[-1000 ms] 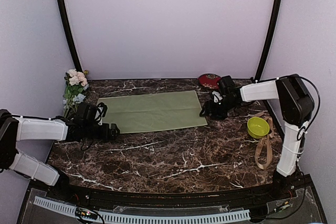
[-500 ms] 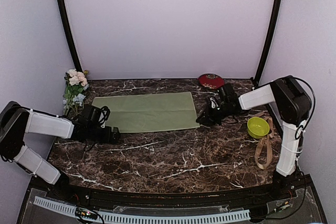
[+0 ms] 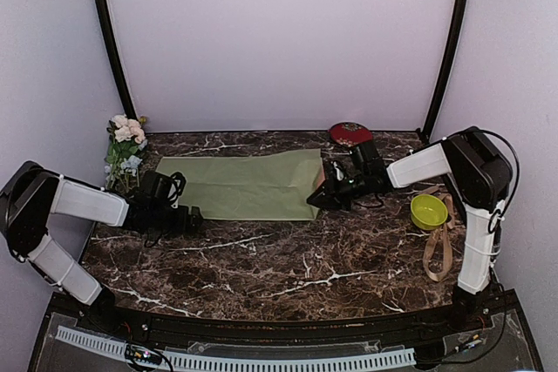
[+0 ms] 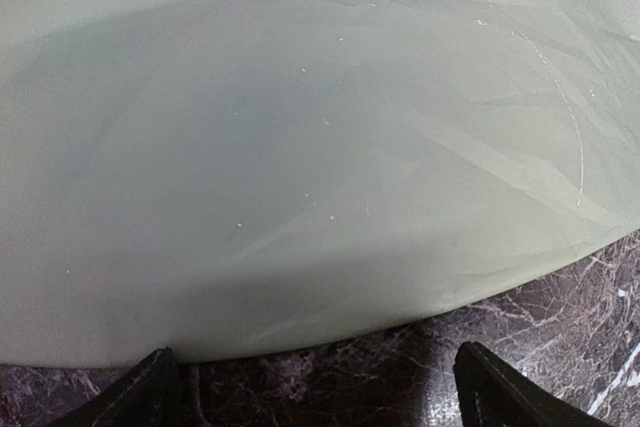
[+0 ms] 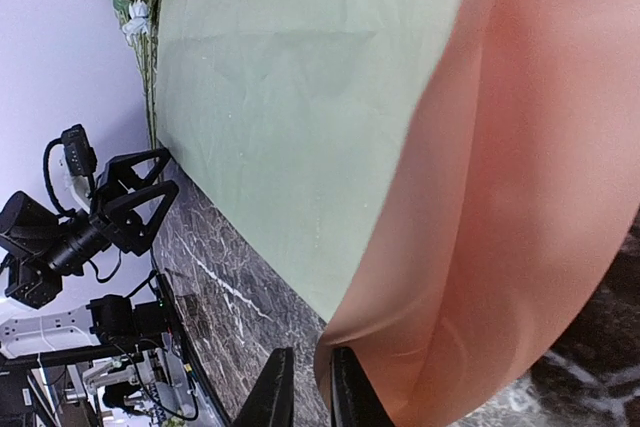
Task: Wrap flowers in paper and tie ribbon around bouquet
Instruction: Pick up the folded wrapping paper from the center of the board.
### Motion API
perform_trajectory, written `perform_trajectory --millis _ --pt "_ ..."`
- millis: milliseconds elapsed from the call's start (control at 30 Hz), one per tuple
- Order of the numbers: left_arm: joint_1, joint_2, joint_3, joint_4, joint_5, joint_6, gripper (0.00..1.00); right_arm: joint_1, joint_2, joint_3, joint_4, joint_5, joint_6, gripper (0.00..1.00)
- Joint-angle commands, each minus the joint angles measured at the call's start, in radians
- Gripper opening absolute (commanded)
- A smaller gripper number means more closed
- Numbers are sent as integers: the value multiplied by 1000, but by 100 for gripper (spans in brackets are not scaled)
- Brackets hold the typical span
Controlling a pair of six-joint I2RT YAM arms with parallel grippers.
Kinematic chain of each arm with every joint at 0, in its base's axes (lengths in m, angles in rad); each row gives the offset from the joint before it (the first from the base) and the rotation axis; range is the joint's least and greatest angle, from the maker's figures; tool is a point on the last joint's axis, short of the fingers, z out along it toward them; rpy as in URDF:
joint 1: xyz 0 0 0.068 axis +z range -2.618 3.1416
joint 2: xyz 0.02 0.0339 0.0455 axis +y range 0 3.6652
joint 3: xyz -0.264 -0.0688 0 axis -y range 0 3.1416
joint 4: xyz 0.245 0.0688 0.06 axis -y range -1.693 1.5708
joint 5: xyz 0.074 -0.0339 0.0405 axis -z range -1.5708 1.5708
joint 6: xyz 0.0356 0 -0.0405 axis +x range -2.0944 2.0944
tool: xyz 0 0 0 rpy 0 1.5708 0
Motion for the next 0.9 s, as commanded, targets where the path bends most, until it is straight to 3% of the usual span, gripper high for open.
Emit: perform_trajectory --millis 0,233,700,767,867 --pt "4 22 -7 -55 23 -4 97 16 23 26 0 29 -13 19" --pt "5 18 -8 -55 26 0 97 13 9 90 -188 244 -137 28" --pt "4 29 7 -63 29 6 97 -12 51 126 -232 205 -163 37" --pt "5 32 9 -63 28 6 97 -13 53 115 -206 180 -155 32" --pt "4 35 10 -63 31 6 97 -13 63 113 -177 132 -148 15"
